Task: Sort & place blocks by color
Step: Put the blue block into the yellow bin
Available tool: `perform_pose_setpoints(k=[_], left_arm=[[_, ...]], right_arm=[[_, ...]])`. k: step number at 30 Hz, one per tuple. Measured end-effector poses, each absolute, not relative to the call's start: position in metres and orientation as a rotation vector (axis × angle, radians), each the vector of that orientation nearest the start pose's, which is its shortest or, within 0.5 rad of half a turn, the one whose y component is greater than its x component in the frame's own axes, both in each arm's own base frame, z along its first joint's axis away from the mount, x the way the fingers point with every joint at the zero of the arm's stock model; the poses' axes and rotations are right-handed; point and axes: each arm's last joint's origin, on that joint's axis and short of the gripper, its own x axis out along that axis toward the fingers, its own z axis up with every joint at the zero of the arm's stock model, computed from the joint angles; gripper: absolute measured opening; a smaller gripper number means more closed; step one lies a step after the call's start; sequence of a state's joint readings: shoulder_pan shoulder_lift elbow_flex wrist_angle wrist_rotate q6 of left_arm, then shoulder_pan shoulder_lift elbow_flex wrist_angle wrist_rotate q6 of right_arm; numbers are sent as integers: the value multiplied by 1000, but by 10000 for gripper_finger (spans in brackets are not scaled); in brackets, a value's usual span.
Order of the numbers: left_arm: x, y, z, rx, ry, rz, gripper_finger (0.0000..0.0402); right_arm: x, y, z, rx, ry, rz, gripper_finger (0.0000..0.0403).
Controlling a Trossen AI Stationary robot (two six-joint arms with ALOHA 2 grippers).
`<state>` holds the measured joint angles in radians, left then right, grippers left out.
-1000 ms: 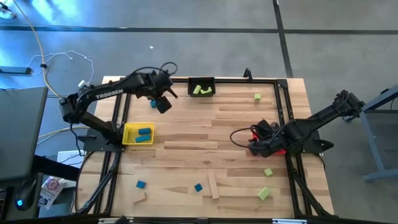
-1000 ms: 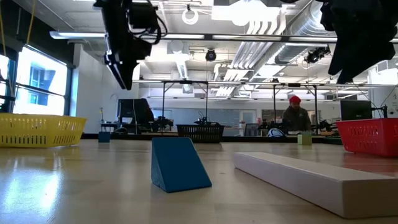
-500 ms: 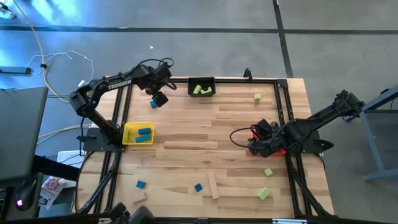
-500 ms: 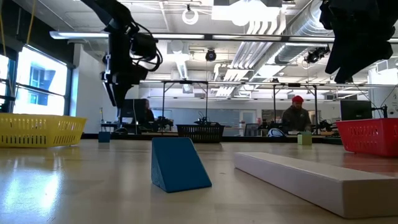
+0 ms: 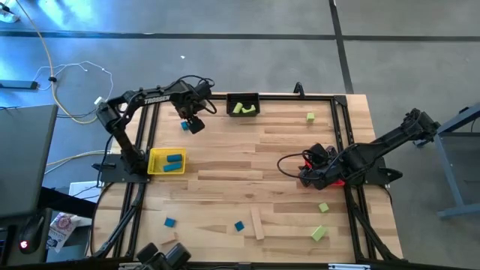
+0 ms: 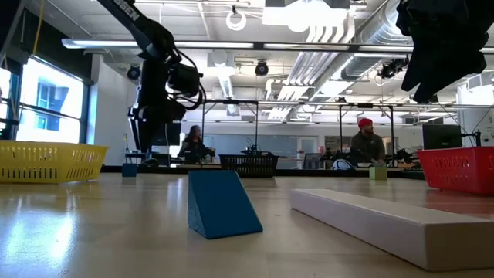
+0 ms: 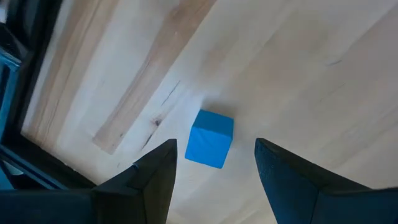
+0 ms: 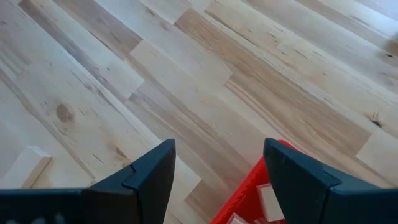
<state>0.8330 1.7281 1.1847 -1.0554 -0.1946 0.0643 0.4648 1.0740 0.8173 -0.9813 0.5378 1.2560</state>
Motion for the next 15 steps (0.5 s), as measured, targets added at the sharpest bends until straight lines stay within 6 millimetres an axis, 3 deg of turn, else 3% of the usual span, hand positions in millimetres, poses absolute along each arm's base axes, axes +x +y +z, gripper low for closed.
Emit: perform_pose_setpoints(k=[15], left_arm=[[200, 230, 175, -486, 1660, 777, 202]], right_arm=[[165, 66, 244, 541, 835, -684, 231]])
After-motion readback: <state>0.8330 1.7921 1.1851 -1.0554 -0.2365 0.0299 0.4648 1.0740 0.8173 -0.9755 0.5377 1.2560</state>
